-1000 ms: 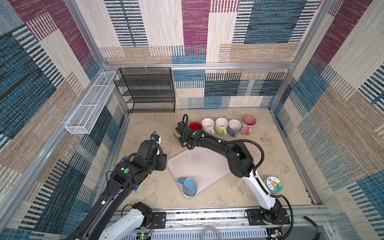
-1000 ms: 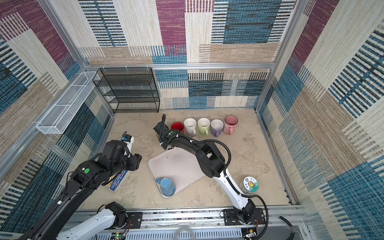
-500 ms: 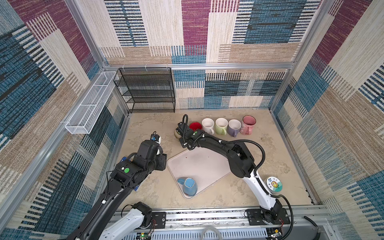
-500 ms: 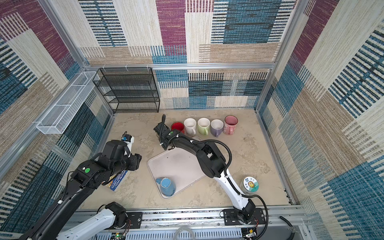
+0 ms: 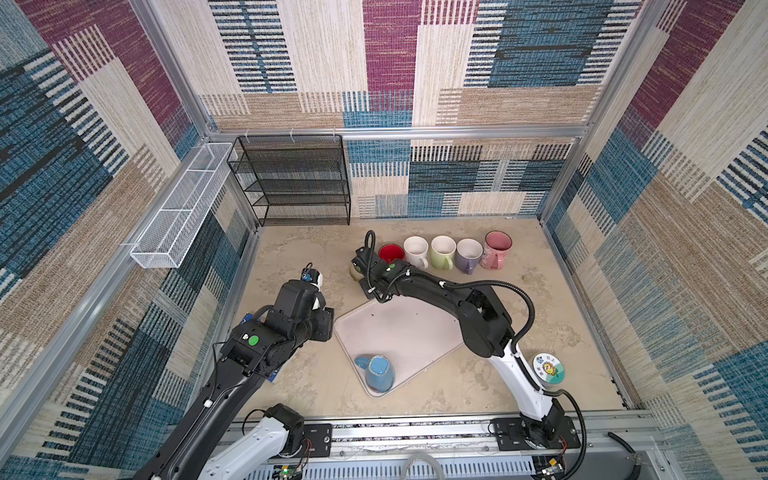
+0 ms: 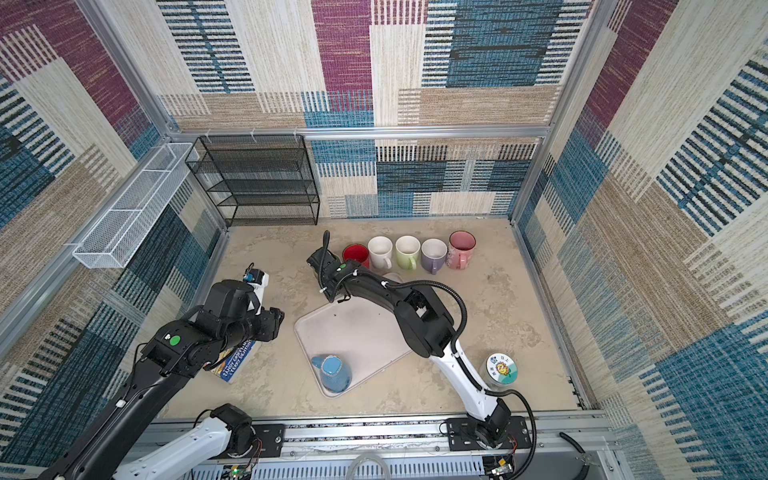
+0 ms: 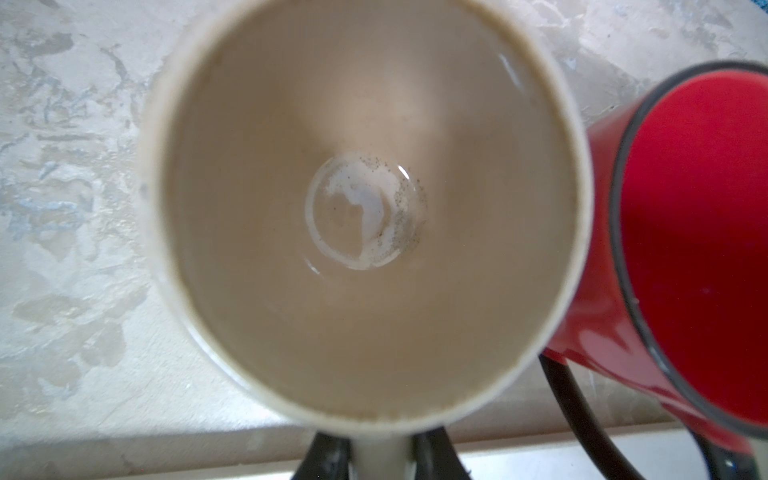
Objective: Turn the mug right side up
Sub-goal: 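Open the right gripper and draw it back while the left moves over the blue mug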
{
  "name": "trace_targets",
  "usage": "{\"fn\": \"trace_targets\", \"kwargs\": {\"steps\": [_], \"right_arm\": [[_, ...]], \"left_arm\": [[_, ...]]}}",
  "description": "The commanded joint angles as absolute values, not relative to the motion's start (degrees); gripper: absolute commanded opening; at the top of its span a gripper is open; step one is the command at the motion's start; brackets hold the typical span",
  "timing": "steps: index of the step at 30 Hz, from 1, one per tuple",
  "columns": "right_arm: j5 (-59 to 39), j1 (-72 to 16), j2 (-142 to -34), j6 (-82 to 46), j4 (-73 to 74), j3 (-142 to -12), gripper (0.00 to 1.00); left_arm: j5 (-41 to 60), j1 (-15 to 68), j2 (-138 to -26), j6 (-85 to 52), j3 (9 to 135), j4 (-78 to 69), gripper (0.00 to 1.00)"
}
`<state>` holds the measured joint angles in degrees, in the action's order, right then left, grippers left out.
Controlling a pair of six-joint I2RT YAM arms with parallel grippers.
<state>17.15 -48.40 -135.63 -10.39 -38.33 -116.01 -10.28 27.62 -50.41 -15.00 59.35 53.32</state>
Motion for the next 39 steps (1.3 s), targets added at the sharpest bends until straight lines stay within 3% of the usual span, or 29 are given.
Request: {"fn": "trace_targets", "kwargs": {"steps": [1,14,23,26,32,39], "right_arm": [[18.61,-48.63,-134.58,-10.28,-36.54,-116.97,0.26],[18.52,-48.69,-130.73,-9.15,-36.05,-115.74,0.39],[15.08,-48.35,-116.02,-9.86,-25.61,-97.95,0.51],[12.76,-47.45,-111.26,-10.92,-23.01,-92.04,0.53],[8.20,-44.81,-102.67,-13.30,-17.52,-79.28,0.55],[4.68,-42.81,-95.29,-14.99,-12.99,-69.92,0.56]], "left_arm": [[-9.20,27.51,-50.62,-13.67,59.23,52.55,0.61],[1.04,28.24,-51.10,-13.46,59.54,53.93,0.59],[-2.39,37.59,-52.05,-19.15,60.07,57.66,0.56],[-3.94,41.44,-52.90,-21.83,59.92,58.57,0.49],[-6.48,48.66,-54.28,-27.00,58.86,59.47,0.24],[-7.78,57.52,-57.78,-34.45,56.06,59.71,0.20]]}}
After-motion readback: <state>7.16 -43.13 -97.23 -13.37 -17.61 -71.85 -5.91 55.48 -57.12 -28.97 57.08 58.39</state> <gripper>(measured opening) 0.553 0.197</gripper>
